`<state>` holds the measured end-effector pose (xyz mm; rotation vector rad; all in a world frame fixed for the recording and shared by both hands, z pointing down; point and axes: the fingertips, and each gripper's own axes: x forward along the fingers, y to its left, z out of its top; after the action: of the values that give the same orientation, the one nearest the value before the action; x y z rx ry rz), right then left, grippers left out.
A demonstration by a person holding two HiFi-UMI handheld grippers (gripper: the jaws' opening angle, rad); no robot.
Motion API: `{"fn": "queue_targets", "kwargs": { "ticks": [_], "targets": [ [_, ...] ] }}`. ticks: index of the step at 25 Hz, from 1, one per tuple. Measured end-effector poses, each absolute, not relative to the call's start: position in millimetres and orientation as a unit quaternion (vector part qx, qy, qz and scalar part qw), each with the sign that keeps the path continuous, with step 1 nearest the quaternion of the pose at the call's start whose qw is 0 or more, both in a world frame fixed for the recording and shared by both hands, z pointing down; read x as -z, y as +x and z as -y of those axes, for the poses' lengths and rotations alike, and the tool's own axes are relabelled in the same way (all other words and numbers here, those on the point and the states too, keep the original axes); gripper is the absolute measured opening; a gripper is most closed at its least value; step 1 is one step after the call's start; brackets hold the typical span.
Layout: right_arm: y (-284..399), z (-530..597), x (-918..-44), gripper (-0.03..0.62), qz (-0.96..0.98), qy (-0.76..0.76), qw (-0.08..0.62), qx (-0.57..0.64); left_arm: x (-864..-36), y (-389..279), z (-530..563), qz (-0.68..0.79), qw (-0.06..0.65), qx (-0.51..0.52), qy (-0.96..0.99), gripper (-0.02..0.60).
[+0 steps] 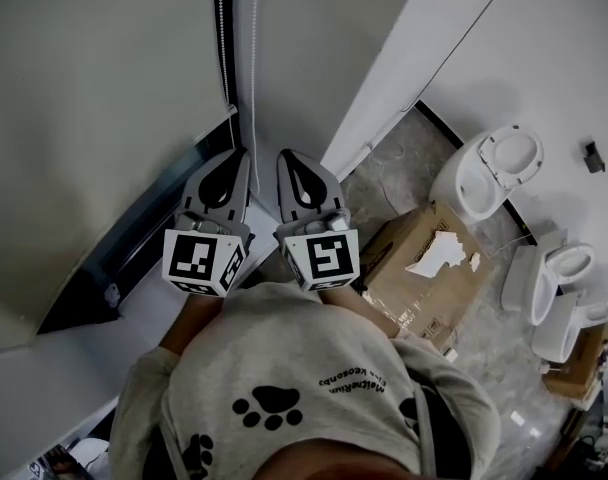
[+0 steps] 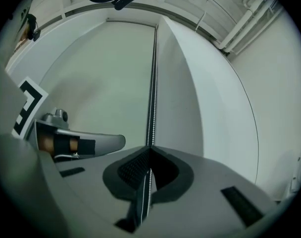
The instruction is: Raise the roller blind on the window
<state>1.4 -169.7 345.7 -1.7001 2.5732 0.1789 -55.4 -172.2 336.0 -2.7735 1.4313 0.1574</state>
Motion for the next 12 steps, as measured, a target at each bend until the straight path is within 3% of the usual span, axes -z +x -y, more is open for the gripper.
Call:
{"fn": "queue_targets", "kwargs": {
  "ticks": [12],
  "targets": [
    [-15.3,211.4,-342.2,0.011,-0.829,-0.558,0.014,-0.044,-344.1,-64.3,204.2,-0.435,-0.014,-0.059,-0.899,0.008]
  ]
}}
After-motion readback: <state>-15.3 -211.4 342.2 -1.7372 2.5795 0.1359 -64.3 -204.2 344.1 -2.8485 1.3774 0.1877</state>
